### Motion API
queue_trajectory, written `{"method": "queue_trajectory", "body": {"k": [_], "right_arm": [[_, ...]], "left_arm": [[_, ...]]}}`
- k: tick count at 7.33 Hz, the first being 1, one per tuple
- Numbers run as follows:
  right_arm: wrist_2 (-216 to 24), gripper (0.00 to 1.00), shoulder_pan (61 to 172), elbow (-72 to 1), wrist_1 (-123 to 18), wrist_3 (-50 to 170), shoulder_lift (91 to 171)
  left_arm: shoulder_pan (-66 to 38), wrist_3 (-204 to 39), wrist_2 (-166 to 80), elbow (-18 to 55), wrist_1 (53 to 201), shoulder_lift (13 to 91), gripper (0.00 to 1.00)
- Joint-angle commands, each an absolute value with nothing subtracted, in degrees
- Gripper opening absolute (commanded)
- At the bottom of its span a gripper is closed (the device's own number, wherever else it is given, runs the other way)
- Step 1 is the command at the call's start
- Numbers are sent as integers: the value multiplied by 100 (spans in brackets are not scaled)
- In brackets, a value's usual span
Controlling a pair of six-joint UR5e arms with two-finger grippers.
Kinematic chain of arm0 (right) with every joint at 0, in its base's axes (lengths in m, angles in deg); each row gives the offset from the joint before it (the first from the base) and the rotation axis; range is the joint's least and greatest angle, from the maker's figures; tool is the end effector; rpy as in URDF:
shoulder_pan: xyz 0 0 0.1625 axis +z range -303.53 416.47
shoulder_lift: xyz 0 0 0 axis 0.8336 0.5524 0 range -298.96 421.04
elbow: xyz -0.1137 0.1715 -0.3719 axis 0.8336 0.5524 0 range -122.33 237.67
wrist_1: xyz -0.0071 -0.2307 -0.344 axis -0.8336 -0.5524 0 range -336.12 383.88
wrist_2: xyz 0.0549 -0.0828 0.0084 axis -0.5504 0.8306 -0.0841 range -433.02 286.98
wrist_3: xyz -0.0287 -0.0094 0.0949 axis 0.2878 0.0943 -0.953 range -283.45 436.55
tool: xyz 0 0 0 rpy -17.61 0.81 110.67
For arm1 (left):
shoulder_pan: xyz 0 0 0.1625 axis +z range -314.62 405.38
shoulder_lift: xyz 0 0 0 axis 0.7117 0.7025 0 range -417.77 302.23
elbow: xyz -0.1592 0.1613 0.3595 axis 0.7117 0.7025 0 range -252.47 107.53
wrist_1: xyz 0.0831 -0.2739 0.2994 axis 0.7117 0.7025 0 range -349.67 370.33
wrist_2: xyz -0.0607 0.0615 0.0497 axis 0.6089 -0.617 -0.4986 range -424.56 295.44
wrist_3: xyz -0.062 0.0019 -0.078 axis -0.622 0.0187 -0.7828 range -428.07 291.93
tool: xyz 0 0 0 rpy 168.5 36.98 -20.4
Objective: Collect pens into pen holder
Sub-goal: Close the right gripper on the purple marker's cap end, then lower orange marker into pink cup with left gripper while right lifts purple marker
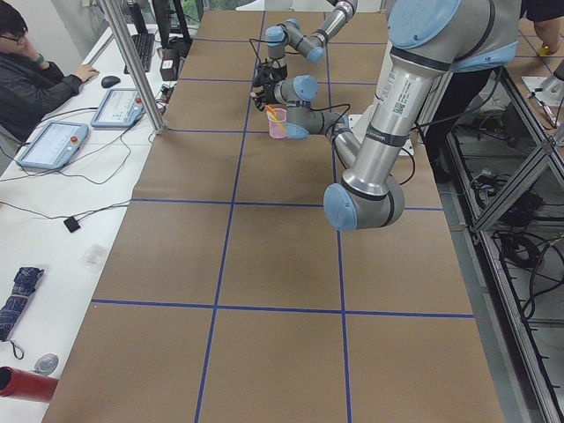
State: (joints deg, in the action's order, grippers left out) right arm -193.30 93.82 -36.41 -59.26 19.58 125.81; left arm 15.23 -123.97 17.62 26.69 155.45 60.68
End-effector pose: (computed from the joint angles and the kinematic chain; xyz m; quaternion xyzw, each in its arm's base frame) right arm -0.4698 -0.4631 0.3656 -0.0302 -0.3879 -0.0464 0.9200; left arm 0.4513 -0.4318 0.1925 0.4237 0.5865 -0.0255 0.6898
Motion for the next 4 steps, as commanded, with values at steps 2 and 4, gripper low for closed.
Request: {"method": "queue_trajectory", "body": {"k": [2,4], "right_arm": [[-19370,0,9724,-4032,-5926,2195,12582],[-19326,0,9918,-4147,-5891,2214,12564]], "left_arm": [[1576,-12388,1762,2658,15544,6150,0],[1637,-12397,1736,2204,15718,6438,0]]}}
